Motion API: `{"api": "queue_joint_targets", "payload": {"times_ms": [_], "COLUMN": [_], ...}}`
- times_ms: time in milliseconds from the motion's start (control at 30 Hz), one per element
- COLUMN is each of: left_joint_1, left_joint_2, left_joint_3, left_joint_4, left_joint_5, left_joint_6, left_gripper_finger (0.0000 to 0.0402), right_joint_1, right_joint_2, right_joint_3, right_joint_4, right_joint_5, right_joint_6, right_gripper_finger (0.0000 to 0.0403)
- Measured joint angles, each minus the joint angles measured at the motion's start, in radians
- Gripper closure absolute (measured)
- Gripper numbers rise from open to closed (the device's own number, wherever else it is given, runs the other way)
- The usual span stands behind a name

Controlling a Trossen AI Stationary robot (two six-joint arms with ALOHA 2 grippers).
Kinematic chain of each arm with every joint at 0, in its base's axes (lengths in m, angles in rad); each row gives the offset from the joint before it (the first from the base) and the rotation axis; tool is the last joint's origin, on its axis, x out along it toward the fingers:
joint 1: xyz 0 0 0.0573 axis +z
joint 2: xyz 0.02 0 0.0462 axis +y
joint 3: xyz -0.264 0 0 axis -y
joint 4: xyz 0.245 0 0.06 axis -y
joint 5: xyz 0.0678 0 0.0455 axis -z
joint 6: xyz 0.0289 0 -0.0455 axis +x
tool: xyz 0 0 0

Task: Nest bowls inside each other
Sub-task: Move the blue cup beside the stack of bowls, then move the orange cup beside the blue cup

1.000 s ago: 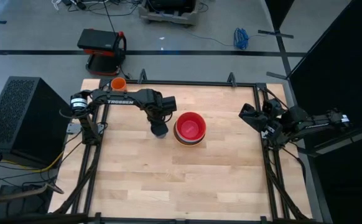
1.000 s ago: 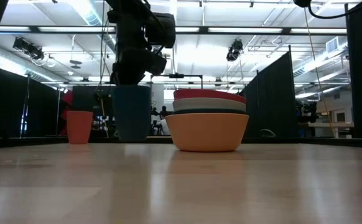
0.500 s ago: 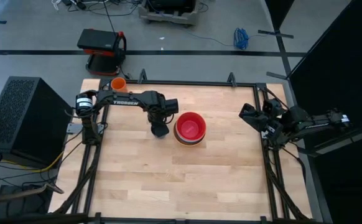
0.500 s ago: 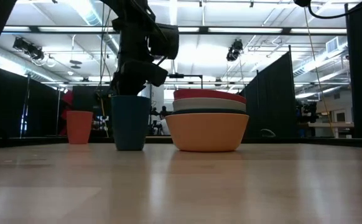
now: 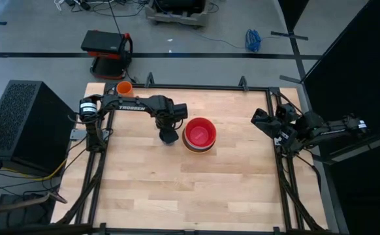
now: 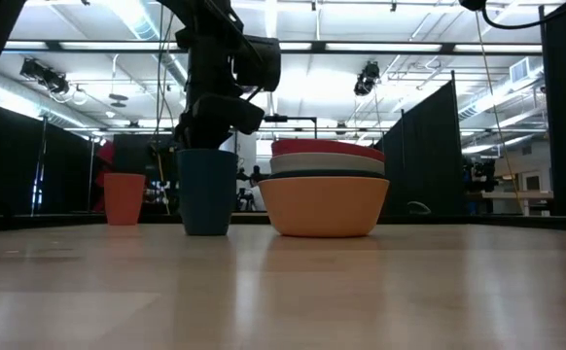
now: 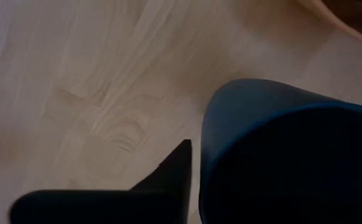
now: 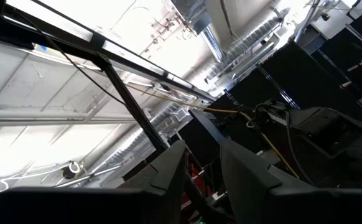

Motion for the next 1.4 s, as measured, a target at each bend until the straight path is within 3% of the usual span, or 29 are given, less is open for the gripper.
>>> {"api": "queue_joint_targets", "payload": {"times_ms": [600,700,1000,1400], "left_joint_1": [0.000,0.000,0.032,0.211], "left_joint_2": [-0.012,-0.013,-0.023,-0.030], "left_joint_3": [0.210,0.273,0.323,0.323], "left_joint_4": [-0.092,-0.143,-0.337,-0.432], "left_joint_5": [0.054,0.012,-0.243,-0.381], "left_joint_6": [0.024,0.028,0.047,0.017], "left_gripper_finger": [0.0114,0.0091,0.0078,0.0080], "right_joint_1": [0.000,0.000,0.000,0.000], "right_joint_2": [0.000,0.000,0.000,-0.013], "right_joint_3": [0.000,0.000,0.000,0.000], "right_joint_4": [-0.001,-0.001,-0.001,-0.001], "right_joint_5": [0.000,0.000,-0.008,-0.017], "right_joint_6": [-0.019,-0.019,-0.019,-0.018], "right_gripper_finger": [0.0311,0.0311,0.0311,0.0311]}}
